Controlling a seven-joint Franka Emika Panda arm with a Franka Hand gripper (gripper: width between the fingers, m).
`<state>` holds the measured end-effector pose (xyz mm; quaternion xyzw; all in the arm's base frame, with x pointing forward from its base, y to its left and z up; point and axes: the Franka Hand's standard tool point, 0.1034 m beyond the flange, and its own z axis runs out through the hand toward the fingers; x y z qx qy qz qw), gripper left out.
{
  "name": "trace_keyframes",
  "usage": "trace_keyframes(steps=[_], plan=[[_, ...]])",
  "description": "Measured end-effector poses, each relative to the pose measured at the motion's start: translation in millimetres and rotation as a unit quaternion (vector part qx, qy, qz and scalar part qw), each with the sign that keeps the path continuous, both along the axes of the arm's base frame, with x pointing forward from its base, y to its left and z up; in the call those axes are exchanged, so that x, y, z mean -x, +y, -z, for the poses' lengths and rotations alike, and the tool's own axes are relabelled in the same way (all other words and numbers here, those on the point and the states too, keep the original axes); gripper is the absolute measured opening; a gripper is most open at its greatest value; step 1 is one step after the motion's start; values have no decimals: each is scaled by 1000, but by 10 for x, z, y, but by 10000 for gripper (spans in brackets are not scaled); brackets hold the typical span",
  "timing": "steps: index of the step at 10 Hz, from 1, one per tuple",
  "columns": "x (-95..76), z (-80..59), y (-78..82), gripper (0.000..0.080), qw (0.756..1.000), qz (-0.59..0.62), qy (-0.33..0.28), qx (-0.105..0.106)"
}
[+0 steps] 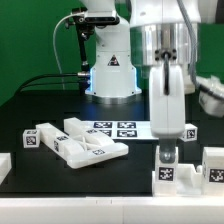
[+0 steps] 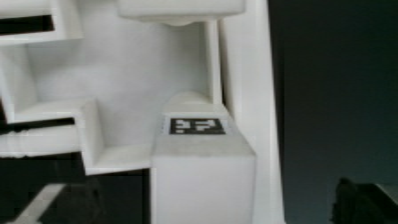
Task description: Assemble chair
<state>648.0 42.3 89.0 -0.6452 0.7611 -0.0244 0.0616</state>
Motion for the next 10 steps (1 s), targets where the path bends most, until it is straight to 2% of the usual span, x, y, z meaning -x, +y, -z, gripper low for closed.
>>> trace_keyframes(steps=[4,5,7,8,10], plan=[[2,11,5,649,1000,-16,0,2],[-16,-45,23,649,999,-31,-5,2],[25,-143,123,649,989,-148,-12,18],[49,-177,186,649,975,-219,-13,34],[84,-155,136,649,960,-276,-15,44]])
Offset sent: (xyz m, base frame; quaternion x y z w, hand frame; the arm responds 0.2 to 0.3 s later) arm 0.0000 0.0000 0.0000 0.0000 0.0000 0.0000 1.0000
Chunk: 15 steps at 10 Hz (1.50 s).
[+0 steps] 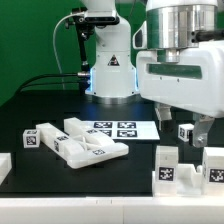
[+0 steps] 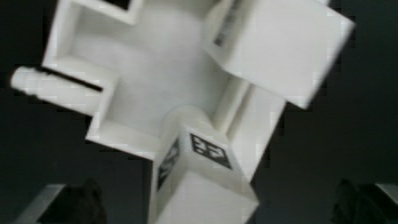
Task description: Assemble chair
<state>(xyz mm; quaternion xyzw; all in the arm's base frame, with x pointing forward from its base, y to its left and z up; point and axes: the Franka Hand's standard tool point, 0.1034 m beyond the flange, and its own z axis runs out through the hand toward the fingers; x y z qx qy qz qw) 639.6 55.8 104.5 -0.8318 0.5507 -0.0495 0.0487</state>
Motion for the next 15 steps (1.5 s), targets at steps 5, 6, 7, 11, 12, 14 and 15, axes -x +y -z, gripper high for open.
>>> trace_keyframes(steps=[5,6,7,11,12,14,15], plan=[[36,-41,-20,649,973,-225,-27,38],[112,-50,-17,649,959,-278,-35,48],[166,-40,8,649,948,-311,-41,56],[138,-60,-24,649,897,-431,-50,87],[134,-60,-25,649,897,-431,-52,88],[114,-41,-62,649,878,-459,-74,117],[138,-14,-56,649,864,-473,-98,145]])
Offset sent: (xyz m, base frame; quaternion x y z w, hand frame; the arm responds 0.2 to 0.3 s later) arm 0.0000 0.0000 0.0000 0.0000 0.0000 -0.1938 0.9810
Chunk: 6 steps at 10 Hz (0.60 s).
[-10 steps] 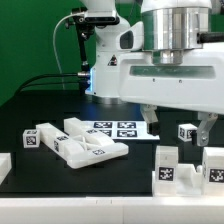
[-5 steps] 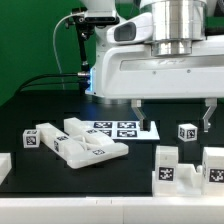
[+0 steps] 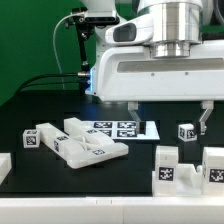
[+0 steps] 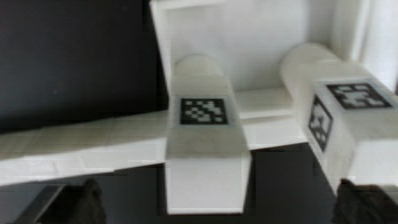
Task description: Assemble chair
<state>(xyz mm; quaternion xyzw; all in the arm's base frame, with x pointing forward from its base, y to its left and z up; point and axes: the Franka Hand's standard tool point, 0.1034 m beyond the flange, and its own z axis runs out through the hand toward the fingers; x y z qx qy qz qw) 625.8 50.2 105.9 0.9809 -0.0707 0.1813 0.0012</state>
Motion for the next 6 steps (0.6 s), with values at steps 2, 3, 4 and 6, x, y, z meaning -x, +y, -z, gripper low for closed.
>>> trace_keyframes(steps=[2,3,4,6], plan=[[144,65,-29,649,993,-26,-109,44],[162,89,-99,649,989,-21,-137,50],[206,185,-103,649,989,-21,-139,52],[289,357,-96,649,993,-21,-106,48]])
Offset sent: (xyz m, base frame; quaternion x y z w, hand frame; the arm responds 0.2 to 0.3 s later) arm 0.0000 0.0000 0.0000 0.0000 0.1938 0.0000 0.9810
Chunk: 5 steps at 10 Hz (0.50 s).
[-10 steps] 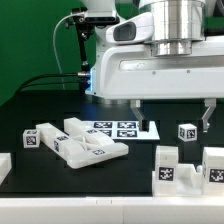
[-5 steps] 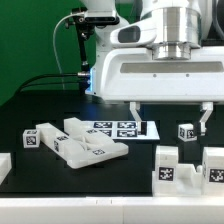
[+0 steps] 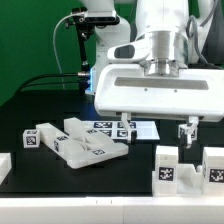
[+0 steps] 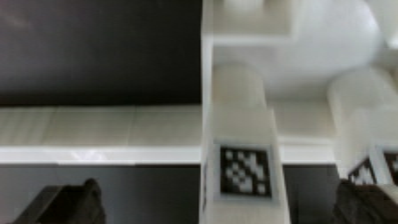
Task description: Assemble chair
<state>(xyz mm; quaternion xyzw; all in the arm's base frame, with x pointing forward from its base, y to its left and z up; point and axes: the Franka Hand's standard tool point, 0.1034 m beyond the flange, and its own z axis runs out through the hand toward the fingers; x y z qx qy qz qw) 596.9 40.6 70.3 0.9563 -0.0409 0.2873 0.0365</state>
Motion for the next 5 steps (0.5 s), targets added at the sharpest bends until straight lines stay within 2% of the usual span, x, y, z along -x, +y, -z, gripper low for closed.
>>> trace_keyframes(steps=[2,4,5], plan=[[-57,21,-45,649,1000,7,12,-9],[-13,179,-92,649,1000,12,22,-17],[6,247,-65,649,1000,12,20,-15]])
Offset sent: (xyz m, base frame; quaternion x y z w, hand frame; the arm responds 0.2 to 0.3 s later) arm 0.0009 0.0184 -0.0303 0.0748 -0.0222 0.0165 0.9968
